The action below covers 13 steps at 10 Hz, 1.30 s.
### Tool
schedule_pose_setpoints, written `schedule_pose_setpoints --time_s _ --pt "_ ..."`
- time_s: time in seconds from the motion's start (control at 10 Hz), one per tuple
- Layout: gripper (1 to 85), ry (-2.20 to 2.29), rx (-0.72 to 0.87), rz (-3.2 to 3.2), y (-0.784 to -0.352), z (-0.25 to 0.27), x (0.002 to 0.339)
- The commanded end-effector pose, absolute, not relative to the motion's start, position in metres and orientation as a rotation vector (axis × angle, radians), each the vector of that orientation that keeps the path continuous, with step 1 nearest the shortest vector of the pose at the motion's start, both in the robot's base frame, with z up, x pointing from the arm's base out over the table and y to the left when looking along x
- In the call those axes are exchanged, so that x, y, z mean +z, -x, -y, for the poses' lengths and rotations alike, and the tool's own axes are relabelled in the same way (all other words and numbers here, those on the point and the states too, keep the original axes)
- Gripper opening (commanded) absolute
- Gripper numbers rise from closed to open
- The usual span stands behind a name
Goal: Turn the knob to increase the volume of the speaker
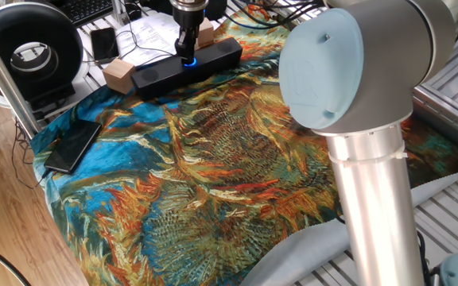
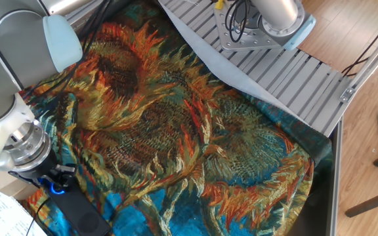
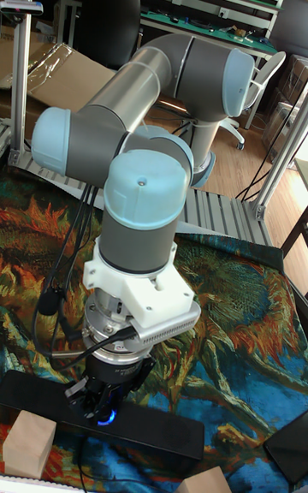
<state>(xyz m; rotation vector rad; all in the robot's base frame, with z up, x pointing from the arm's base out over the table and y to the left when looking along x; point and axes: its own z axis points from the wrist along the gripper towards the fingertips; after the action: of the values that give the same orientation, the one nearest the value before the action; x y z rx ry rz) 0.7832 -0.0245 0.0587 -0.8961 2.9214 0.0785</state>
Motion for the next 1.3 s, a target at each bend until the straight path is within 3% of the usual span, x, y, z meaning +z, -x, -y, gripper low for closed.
schedule_pose_setpoints --time_s 0.0,0.3,0.7,1.2 --pt "36.3 0.873 0.114 -2.921 -0.7825 0.0205 0.0612" --pt "35.7 0.867 0.112 -2.924 -0.7832 0.0203 0.0614" --pt "25.7 0.838 0.106 -2.933 -0.7847 0.0210 0.0609" --pt "19.3 0.618 0.109 -2.997 -0.7838 0.0224 0.0610"
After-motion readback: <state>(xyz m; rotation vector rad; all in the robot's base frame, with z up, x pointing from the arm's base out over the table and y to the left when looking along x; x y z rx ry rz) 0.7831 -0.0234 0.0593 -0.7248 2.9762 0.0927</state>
